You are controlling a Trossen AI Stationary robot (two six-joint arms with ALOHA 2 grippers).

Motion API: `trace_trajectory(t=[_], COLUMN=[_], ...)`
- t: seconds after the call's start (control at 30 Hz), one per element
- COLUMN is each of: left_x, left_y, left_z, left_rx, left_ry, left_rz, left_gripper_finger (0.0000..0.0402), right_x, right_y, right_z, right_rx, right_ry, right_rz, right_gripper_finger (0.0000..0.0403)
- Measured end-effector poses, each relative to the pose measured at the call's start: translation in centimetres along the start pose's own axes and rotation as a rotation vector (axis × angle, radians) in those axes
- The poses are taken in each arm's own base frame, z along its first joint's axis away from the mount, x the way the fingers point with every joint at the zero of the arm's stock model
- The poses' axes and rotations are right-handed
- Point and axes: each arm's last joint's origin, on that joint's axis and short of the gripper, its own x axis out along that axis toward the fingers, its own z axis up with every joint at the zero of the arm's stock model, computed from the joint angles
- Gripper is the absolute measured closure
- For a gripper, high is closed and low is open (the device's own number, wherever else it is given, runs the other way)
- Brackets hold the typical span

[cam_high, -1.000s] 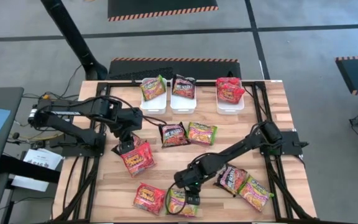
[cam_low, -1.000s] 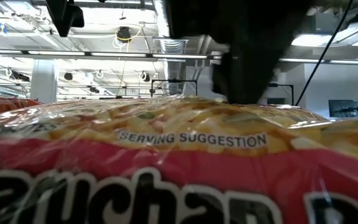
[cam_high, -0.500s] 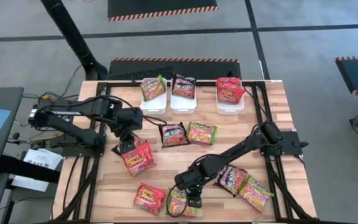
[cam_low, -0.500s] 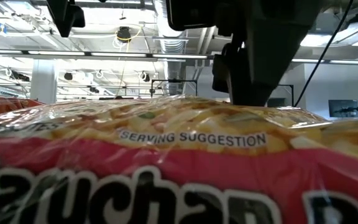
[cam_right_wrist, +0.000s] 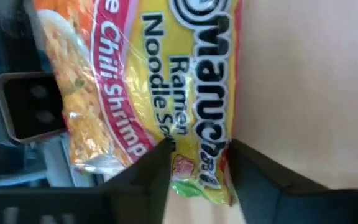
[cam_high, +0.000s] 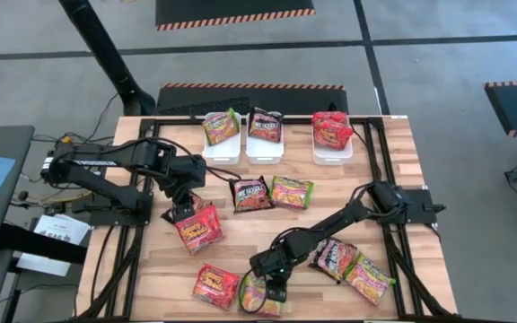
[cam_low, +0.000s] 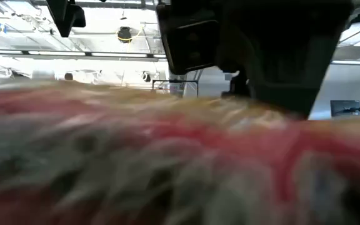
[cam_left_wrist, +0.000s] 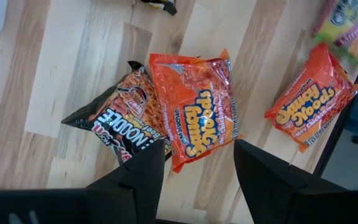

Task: Sort Maruchan noodles
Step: Put the green noodle pack into the left white bin

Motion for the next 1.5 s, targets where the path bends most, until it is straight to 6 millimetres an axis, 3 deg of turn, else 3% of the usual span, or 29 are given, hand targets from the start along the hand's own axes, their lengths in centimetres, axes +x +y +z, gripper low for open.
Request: trace_trajectory(t=[0.23, 0.3, 0.57, 0.9, 1.3, 1.5], left_x=[0.0, 0.0, 0.0, 0.0, -0.1, 0.1], left_y=[0.0, 0.0, 0.0, 0.1, 0.7, 0.8], left_z=[0.0, 0.0, -0.1, -0.1, -1.0, -0.8], left_rx=[0.000, 0.000, -0.011, -0.019, -0.030, -0.020], left_ry=[0.005, 0.005, 0.007, 0.004, 0.084, 0.088], left_rz=[0.006, 0.006, 0.008, 0.030, 0.122, 0.140], left_gripper_finger=[0.0223, 0.0223, 0.0223, 0.0223, 0.0222, 0.0203], right_x=[0.7, 0.7, -1.2, -7.7, -15.9, -18.9], right_y=[-0.1, -0.1, 0.1, 0.9, -1.6, -3.1], right_z=[0.1, 0.1, -0.4, -1.4, -1.2, -0.6], right_rx=[0.050, 0.050, 0.060, -0.003, -0.056, -0.121], right_ry=[0.021, 0.020, 0.020, -0.068, -0.169, -0.223], right_rz=[0.035, 0.037, -0.026, -0.164, -0.302, -0.314], right_gripper_finger=[0.0368, 0.0391, 0.0397, 0.0400, 0.0402, 0.0402])
